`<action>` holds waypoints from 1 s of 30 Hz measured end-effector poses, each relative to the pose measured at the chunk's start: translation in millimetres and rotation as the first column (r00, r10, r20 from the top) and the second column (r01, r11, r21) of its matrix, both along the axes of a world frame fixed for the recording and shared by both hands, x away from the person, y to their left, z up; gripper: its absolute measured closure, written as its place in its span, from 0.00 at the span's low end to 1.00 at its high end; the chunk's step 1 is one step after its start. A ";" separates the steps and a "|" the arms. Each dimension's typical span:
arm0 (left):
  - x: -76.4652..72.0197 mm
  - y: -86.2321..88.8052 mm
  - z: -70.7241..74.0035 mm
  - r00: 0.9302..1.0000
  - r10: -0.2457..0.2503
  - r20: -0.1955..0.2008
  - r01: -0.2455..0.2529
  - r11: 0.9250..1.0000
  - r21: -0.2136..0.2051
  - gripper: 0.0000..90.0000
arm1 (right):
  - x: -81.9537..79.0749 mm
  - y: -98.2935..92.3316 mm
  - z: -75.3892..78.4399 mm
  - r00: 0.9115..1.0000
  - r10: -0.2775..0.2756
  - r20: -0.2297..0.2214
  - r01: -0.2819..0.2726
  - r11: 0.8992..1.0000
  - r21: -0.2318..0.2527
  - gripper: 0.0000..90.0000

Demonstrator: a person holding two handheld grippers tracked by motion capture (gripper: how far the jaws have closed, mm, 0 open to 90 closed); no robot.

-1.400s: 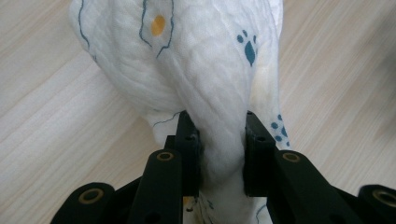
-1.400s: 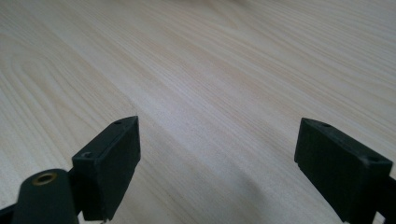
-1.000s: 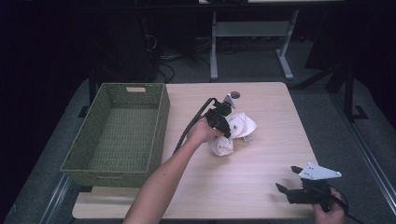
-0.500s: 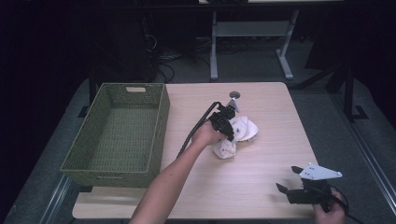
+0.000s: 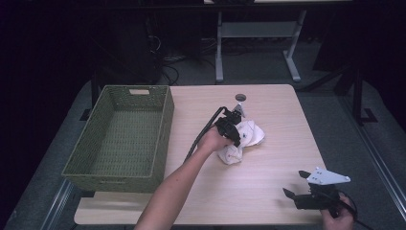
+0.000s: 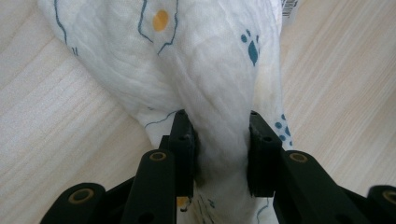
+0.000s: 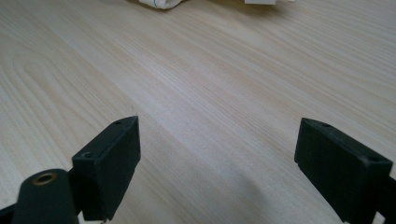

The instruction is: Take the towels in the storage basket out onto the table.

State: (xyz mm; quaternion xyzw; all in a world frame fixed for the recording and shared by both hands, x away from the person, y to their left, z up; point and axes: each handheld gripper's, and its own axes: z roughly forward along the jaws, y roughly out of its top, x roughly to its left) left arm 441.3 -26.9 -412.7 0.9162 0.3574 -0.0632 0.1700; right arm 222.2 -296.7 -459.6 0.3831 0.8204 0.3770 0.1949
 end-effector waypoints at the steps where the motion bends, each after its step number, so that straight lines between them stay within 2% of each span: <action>1: -0.1 0.1 -0.3 1.000 0.001 0.000 -0.001 1.000 -0.001 0.74 | 0.0 0.1 0.1 1.000 0.000 0.001 0.000 1.000 0.000 0.16; 6: -1.4 0.0 -2.3 1.000 0.004 0.006 -0.004 1.000 -0.003 0.71 | -0.2 0.3 0.1 1.000 0.001 0.001 -0.001 1.000 -0.001 0.16; 9: -1.2 0.7 -3.8 1.000 0.003 -0.006 -0.004 1.000 -0.004 0.69 | -0.1 -0.1 0.1 1.000 0.001 0.001 -0.001 1.000 -0.002 0.16; 15: -2.0 2.5 -4.9 1.000 0.010 -0.007 -0.010 1.000 -0.023 0.65 | -0.2 -0.2 0.3 1.000 0.001 0.001 -0.001 1.000 -0.002 0.16; 17: -2.4 3.2 -5.0 1.000 0.015 0.005 -0.015 0.999 -0.030 0.63 | -0.1 0.3 0.1 1.000 0.002 0.001 -0.002 1.000 -0.003 0.16; 23: -2.3 7.3 -2.1 0.999 0.037 0.006 -0.037 0.998 -0.047 0.57 | 0.0 1.2 0.1 1.000 0.006 -0.001 -0.006 1.000 -0.006 0.16; 28: -3.9 9.8 -0.8 0.999 0.041 0.008 -0.040 0.998 -0.052 0.51 | 0.3 1.9 -0.2 1.000 0.007 -0.001 -0.007 1.000 -0.006 0.16; 30: -5.1 11.4 1.0 0.999 0.037 0.020 -0.036 0.998 -0.057 0.50 | 0.3 1.8 -0.3 1.000 0.009 0.000 -0.009 1.000 -0.007 0.16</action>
